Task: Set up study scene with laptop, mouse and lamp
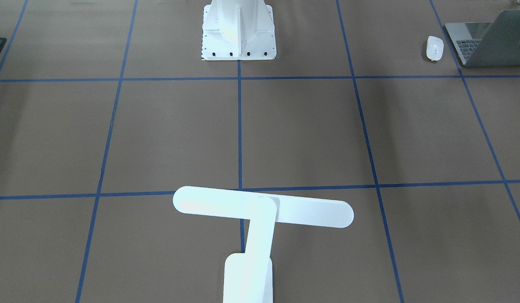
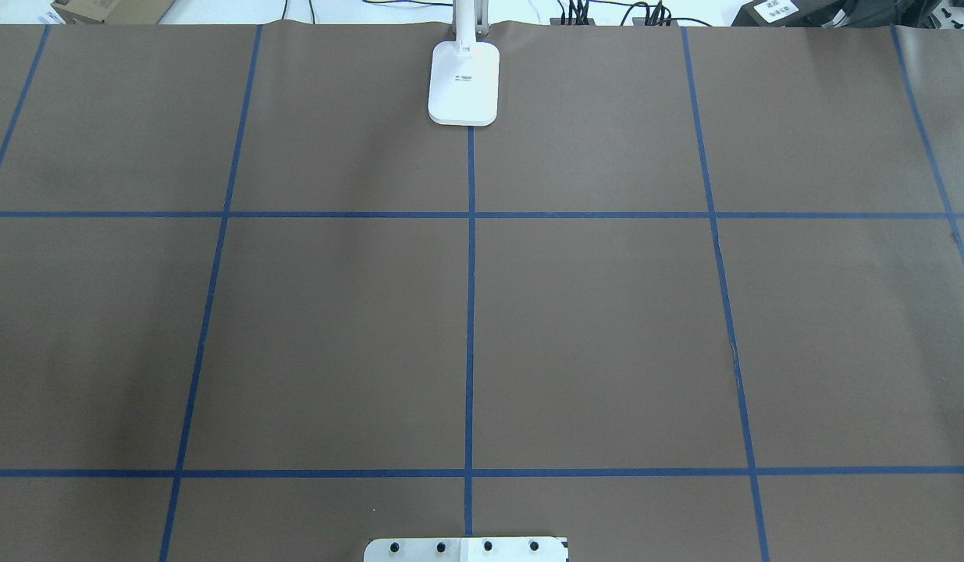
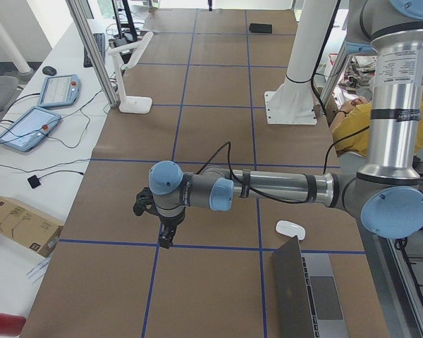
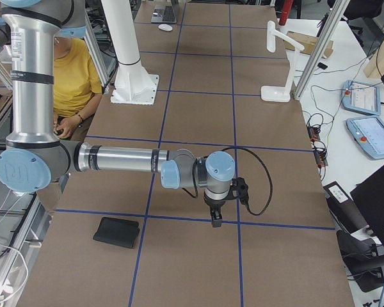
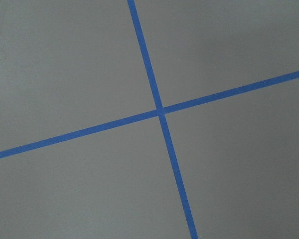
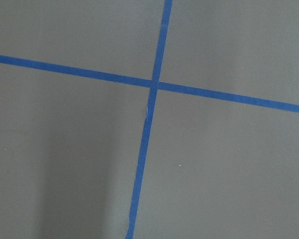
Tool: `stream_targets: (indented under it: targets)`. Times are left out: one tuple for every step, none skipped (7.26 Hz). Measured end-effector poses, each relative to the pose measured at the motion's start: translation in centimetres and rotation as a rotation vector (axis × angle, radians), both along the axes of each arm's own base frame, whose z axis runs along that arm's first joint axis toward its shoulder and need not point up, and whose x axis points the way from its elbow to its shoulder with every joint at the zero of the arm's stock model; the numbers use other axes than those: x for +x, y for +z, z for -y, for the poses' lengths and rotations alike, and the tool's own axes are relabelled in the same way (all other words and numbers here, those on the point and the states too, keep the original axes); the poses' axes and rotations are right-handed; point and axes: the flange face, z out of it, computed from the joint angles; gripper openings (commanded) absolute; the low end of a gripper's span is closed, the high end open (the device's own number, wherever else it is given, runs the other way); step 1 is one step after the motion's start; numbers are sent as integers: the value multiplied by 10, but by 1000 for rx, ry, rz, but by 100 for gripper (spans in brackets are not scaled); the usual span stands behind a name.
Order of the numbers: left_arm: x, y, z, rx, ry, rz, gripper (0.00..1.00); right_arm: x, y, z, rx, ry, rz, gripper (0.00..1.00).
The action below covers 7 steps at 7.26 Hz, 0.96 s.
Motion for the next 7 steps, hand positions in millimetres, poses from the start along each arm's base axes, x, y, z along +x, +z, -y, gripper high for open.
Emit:
stream_targets:
  targets:
    - [0,0,-1,8,0,-1,100,0,0,0,0,0,0,100]
    - [0,2,-4,27,0,-2,100,0,0,0,-1,0,0,100]
    - [0,1,-6,42,0,-4,100,0,0,0,0,0,0,100]
    - [-1,-2,-6,53,-1,-6,100,0,-1,1,3,-1,1,100]
    - [-1,-5,-6,60,-1,-6,100,0,-4,2,12,-2,1,100]
    - [-1,-7,-6,62,-2,-7,100,0,-8,4,19,-3,1,100]
    - [-1,-8,-7,61,-2,-6,100,0,-9,5,22,-3,1,100]
